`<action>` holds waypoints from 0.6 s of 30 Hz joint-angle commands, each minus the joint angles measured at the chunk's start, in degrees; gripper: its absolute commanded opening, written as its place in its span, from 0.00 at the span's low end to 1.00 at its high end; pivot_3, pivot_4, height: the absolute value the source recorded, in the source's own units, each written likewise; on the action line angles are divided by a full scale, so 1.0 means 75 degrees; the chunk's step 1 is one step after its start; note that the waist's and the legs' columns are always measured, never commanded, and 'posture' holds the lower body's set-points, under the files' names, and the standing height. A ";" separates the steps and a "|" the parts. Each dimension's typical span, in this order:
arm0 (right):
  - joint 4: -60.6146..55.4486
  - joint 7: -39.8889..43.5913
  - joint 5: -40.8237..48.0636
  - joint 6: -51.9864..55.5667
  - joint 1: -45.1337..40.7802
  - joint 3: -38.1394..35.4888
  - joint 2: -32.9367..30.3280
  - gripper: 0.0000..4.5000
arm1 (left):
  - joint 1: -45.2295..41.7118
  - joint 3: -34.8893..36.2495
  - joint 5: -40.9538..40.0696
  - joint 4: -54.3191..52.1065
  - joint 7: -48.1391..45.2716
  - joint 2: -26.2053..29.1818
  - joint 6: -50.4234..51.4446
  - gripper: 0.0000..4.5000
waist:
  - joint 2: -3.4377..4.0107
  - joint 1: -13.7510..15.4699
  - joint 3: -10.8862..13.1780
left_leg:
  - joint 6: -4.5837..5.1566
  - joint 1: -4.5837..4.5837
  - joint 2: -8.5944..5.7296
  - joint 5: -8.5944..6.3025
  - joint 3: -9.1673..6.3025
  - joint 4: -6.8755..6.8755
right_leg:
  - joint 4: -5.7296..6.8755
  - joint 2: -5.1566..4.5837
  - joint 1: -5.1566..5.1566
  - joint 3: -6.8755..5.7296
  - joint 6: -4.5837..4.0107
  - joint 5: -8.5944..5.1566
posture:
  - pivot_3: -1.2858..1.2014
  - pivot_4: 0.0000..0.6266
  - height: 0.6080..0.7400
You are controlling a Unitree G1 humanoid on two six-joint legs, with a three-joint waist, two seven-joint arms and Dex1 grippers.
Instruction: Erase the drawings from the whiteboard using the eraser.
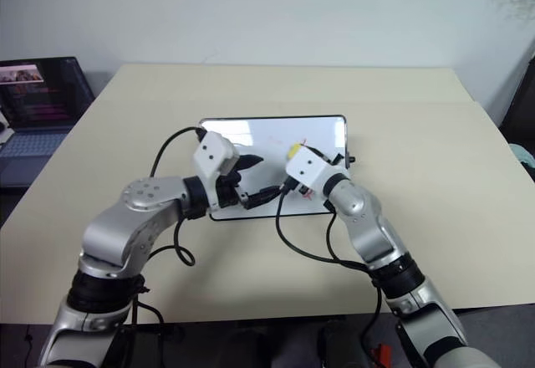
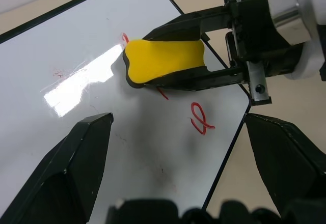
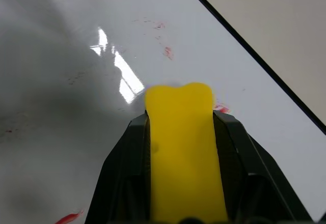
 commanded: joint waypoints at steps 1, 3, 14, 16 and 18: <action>0.0327 -0.0317 -0.0121 0.0104 -0.0163 -0.0594 -0.0229 0.30 | 0.0009 0.0087 -0.0115 -0.0301 -0.0017 0.0071 -0.0034 1.00 | 0.0000 0.0003 0.0000 | 0.0000 0.0000 0.0000 0.0002 0.0000 0.0000 | -0.0001 0.0000 0.0000 0.0000 0.0001 0.0002 | 0.52 0.24 1.00; 0.0364 -0.0285 -0.0140 0.0101 -0.0120 -0.0582 -0.0287 0.30 | 0.0018 0.0088 -0.0128 -0.0314 -0.0021 0.0071 -0.0026 1.00 | -0.0001 0.0014 -0.0001 | 0.0000 -0.0001 0.0000 0.0003 0.0000 0.0000 | -0.0002 0.0000 0.0000 0.0000 0.0001 0.0002 | 0.52 0.24 1.00; 0.0246 0.0055 -0.0119 -0.0010 -0.0043 -0.0119 0.0036 0.30 | -0.0005 0.0110 -0.0186 -0.0273 0.0029 0.0096 -0.0025 1.00 | -0.0007 -0.0045 -0.0004 | 0.0000 0.0005 0.0005 0.0003 0.0005 -0.0003 | -0.0004 -0.0002 0.0000 0.0006 0.0003 0.0002 | 0.52 0.24 1.00; 0.0437 -0.0313 -0.0194 -0.0041 -0.0217 -0.0325 0.0141 0.30 | 0.0005 0.0104 -0.0192 -0.0279 0.0033 0.0095 -0.0025 1.00 | -0.0007 -0.0047 -0.0004 | 0.0000 0.0006 0.0009 0.0003 0.0003 -0.0004 | -0.0002 0.0001 -0.0001 0.0005 0.0002 0.0002 | 0.52 0.24 1.00; 0.0618 -0.0567 -0.0197 -0.0095 -0.0393 -0.0489 0.0185 0.30 | 0.0026 0.0095 -0.0201 -0.0306 0.0036 0.0095 -0.0015 1.00 | -0.0007 -0.0041 -0.0004 | 0.0000 0.0006 0.0009 0.0003 0.0001 -0.0004 | -0.0001 0.0001 -0.0002 0.0004 0.0002 0.0002 | 0.52 0.24 1.00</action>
